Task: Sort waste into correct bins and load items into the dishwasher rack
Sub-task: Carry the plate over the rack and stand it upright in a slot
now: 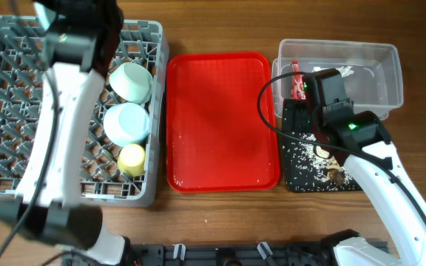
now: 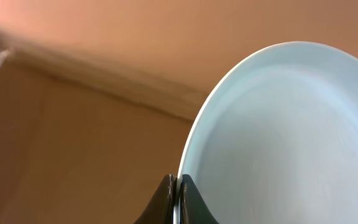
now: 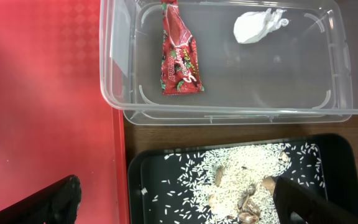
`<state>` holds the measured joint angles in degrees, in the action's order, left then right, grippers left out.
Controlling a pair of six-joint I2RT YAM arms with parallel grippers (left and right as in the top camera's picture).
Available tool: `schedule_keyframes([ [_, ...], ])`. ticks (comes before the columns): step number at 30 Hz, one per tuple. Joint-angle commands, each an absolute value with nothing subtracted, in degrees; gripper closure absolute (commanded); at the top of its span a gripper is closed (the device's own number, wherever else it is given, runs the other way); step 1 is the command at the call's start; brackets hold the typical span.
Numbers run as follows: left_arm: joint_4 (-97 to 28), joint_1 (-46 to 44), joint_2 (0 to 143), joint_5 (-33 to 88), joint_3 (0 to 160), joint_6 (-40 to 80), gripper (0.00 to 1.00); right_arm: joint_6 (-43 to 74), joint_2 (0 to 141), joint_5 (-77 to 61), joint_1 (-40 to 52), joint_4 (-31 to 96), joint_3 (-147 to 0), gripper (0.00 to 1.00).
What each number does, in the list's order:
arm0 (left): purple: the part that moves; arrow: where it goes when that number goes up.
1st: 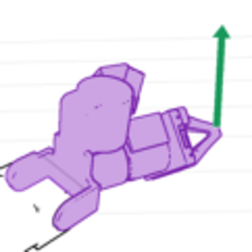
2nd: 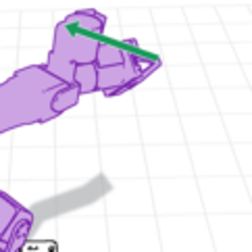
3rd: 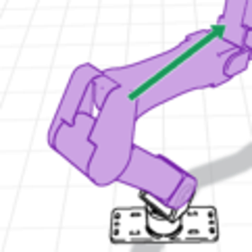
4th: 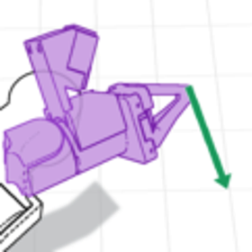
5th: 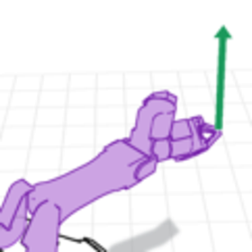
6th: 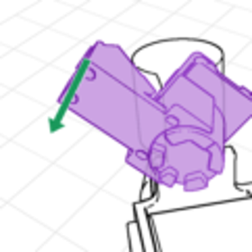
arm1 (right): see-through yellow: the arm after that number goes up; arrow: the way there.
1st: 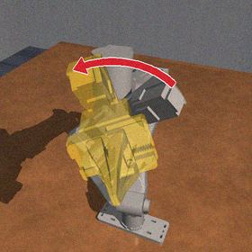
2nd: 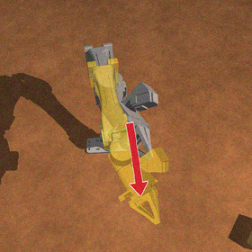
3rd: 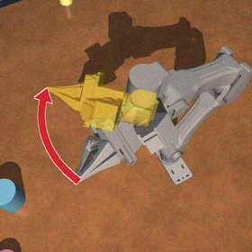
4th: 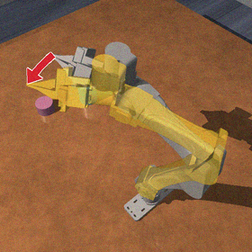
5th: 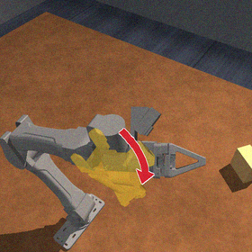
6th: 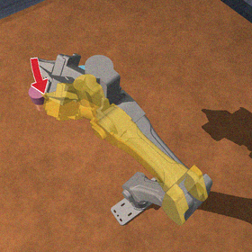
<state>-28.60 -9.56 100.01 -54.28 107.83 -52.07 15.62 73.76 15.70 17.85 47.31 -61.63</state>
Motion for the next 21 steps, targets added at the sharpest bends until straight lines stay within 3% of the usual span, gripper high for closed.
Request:
schedule_keyframes([
  [1,-28.3,-5.1,105.4,-48.4,106.6,-53.8,0.96,16.5,73.7,16.7,17.7,47.2,-61.9,0.0],
  [9,-21.8,4.9,106.8,-37.3,95.2,-57.5,0.96,16.5,73.7,16.7,17.7,47.2,-61.9,0.0],
  [21,-18.2,0.4,106.9,-33.9,86.9,-57.5,0.92,16.6,73.7,16.7,17.7,47.2,-61.9,0.0],
])
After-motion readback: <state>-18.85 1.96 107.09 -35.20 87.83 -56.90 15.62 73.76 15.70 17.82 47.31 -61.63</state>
